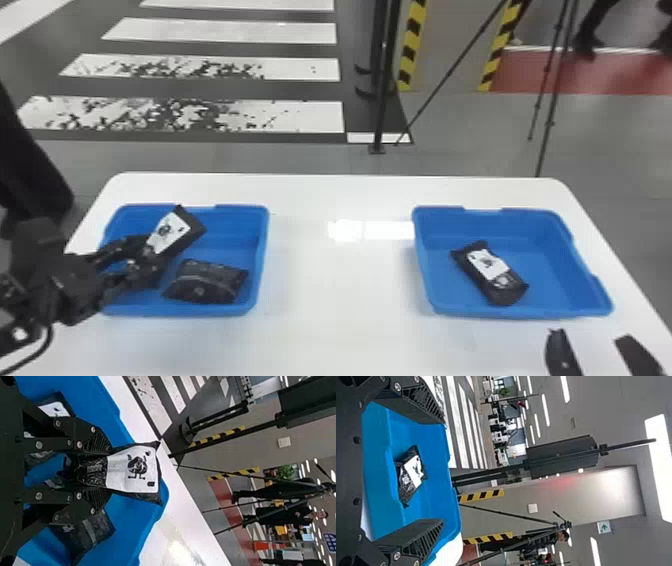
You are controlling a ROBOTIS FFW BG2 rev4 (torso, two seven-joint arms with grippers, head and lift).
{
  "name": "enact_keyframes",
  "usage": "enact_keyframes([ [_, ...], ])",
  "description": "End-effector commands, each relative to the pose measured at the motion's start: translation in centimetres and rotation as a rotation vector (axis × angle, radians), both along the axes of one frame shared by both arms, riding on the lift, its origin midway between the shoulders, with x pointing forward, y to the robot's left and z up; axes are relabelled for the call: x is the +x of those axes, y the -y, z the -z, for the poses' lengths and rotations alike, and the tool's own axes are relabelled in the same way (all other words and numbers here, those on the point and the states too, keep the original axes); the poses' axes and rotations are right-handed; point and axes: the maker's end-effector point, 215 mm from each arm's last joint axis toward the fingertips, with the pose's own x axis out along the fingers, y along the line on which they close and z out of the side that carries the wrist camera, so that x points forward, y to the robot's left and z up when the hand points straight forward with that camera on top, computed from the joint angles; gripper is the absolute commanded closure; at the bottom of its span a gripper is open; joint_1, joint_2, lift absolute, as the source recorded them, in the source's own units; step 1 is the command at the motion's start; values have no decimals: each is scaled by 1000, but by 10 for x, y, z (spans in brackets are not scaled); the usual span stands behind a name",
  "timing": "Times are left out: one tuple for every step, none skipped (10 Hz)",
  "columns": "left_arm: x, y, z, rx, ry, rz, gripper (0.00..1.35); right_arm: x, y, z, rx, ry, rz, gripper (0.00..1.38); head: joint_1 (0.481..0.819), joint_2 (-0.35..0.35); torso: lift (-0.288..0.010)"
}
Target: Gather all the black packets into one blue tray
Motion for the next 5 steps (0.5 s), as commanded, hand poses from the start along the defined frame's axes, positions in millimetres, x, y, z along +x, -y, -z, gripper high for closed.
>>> enact_keyframes([
  [-15, -11, 6, -18, -16, -25, 36, 9, -5, -11, -25, 18, -18, 136, 695, -5, -110],
  [-19, -13, 4, -27, -2, -28, 142, 16, -11, -18, -38, 22, -35, 136, 695, 16, -110],
  [-21, -12, 0, -48, 18, -28, 196, 20, -12, -22, -41, 31, -38, 137, 695, 30, -110],
  [-25, -7, -8, -80, 55, -16, 209, 25, -11, -30, -38, 49, -36, 140, 695, 38, -110],
  [-35, 7, -15, -140, 92, -1, 214, 35, -21, -37, -53, 28, -69, 142, 695, 39, -110],
])
